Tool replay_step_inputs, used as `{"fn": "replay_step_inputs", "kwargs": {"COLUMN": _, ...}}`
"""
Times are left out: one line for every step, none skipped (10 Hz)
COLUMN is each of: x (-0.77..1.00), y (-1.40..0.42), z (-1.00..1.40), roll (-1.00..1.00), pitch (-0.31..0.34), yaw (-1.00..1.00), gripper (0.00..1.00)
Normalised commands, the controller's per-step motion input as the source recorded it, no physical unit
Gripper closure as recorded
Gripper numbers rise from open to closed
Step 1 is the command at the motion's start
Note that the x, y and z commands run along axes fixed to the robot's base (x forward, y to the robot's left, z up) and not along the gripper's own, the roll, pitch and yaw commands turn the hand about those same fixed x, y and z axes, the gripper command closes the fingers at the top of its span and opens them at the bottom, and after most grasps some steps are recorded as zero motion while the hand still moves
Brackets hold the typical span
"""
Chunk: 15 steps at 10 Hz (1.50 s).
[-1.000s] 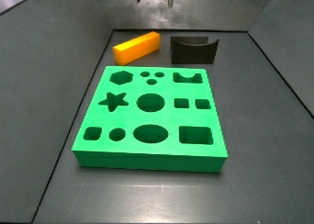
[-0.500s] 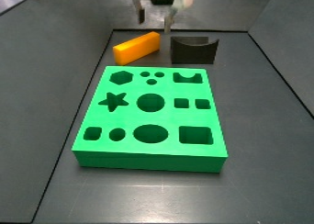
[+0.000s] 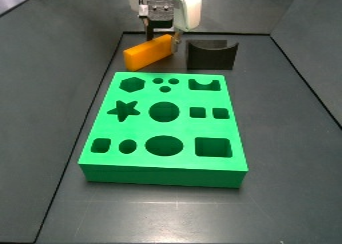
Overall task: Pick up the rectangle object. Move up. Place the rectangle object on the fixture. Regrasp the rectangle object. Move to above the board. Insert the rectangle object.
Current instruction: Pick up the rectangle object.
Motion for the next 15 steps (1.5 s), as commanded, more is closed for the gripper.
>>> {"fn": "replay_step_inputs", "kwargs": {"x": 0.0, "y": 0.0, "z": 0.43, "roll": 0.0, "pitch": 0.063, "yaw": 0.0, "gripper": 0.0}}
{"fn": "replay_step_inputs", "kwargs": {"x": -0.04, "y": 0.0, "z": 0.31, "roll": 0.06, "pitch": 0.051, "yaw": 0.08, "gripper": 0.0}}
{"fn": "replay_step_inputs", "kwargs": {"x": -0.03, "y": 0.05, "z": -0.02, "roll": 0.05, "pitch": 0.0, "yaw": 0.07, "gripper": 0.0}}
{"fn": "replay_step_inputs", "kwargs": {"x": -0.01, "y": 0.07, "z": -0.8, "roll": 0.11, "pitch": -0.076, "yaw": 0.03, "gripper": 0.0}}
{"fn": "replay_step_inputs", "kwargs": {"x": -0.05, "y": 0.05, "z": -0.92, "roll": 0.15, "pitch": -0.103, "yaw": 0.01, "gripper": 0.0}}
{"fn": "replay_step_inputs", "kwargs": {"x": -0.1, "y": 0.07, "z": -0.75, "roll": 0.12, "pitch": -0.074, "yaw": 0.01, "gripper": 0.0}}
{"fn": "replay_step_inputs", "kwargs": {"x": -0.22, "y": 0.2, "z": -0.38, "roll": 0.0, "pitch": -0.044, "yaw": 0.0, "gripper": 0.0}}
{"fn": "replay_step_inputs", "kwargs": {"x": -0.26, "y": 0.14, "z": -0.09, "roll": -0.09, "pitch": -0.067, "yaw": 0.0, "gripper": 0.0}}
{"fn": "replay_step_inputs", "kwargs": {"x": -0.5, "y": 0.2, "z": 0.0, "roll": -0.17, "pitch": -0.153, "yaw": 0.0, "gripper": 0.0}}
{"fn": "replay_step_inputs", "kwargs": {"x": -0.25, "y": 0.02, "z": 0.0, "roll": -0.11, "pitch": -0.131, "yaw": 0.0, "gripper": 0.0}}
{"fn": "replay_step_inputs", "kwargs": {"x": 0.0, "y": 0.0, "z": 0.0, "roll": 0.0, "pitch": 0.0, "yaw": 0.0, "gripper": 1.0}}
{"fn": "replay_step_inputs", "kwargs": {"x": 0.0, "y": 0.0, "z": 0.0, "roll": 0.0, "pitch": 0.0, "yaw": 0.0, "gripper": 1.0}}
{"fn": "replay_step_inputs", "kwargs": {"x": 0.0, "y": 0.0, "z": 0.0, "roll": 0.0, "pitch": 0.0, "yaw": 0.0, "gripper": 1.0}}
{"fn": "replay_step_inputs", "kwargs": {"x": 0.0, "y": 0.0, "z": 0.0, "roll": 0.0, "pitch": 0.0, "yaw": 0.0, "gripper": 1.0}}
{"fn": "replay_step_inputs", "kwargs": {"x": 0.0, "y": 0.0, "z": 0.0, "roll": 0.0, "pitch": 0.0, "yaw": 0.0, "gripper": 1.0}}
